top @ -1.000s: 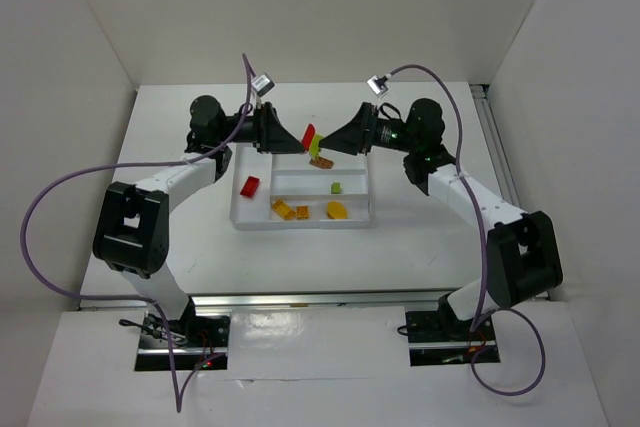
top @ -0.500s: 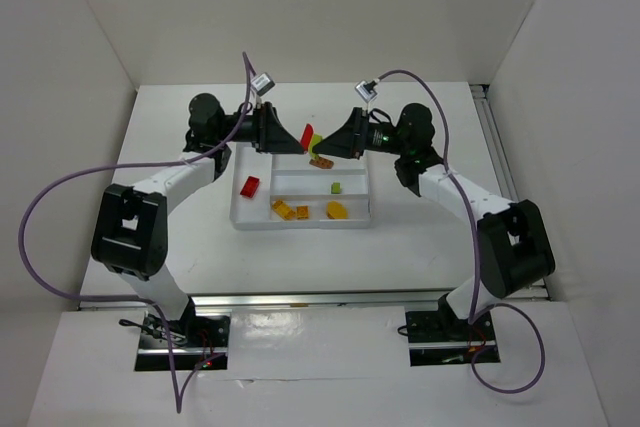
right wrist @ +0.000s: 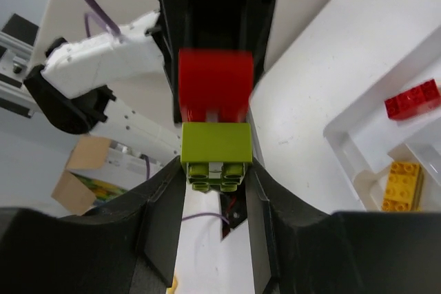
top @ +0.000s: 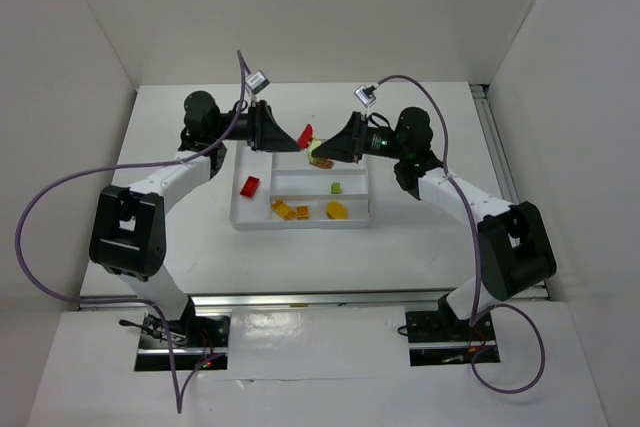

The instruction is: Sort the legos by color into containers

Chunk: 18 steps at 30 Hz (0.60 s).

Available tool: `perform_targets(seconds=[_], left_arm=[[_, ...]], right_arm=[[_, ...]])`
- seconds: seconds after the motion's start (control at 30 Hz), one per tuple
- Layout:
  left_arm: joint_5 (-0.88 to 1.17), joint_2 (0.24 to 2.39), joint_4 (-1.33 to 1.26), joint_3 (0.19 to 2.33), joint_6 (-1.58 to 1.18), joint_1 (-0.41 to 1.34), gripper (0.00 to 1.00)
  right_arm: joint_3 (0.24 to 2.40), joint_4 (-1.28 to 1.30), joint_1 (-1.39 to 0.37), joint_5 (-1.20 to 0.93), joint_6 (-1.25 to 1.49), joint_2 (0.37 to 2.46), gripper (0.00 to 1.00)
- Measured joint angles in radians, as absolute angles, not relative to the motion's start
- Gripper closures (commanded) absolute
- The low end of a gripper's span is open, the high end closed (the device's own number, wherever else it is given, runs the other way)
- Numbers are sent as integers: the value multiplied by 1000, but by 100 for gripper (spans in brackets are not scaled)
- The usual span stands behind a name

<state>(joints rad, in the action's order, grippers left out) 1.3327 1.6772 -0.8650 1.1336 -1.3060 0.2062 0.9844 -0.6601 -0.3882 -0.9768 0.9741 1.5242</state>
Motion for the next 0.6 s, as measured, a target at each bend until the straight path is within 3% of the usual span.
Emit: perform_targets(seconds=[0.37, 0.5, 0.6], left_arm=[[1298, 1621, -858, 1082, -1328, 35, 100], [1168, 1588, -451, 1113, -1056, 49, 100], [1024, 1554, -176, 1183, -875, 74, 100]], right_arm=[[868, -370, -336, -926, 792, 1460, 96], [954, -72, -350, -707, 638, 1448, 96], [1060, 122, -410, -418, 566, 1467, 96]])
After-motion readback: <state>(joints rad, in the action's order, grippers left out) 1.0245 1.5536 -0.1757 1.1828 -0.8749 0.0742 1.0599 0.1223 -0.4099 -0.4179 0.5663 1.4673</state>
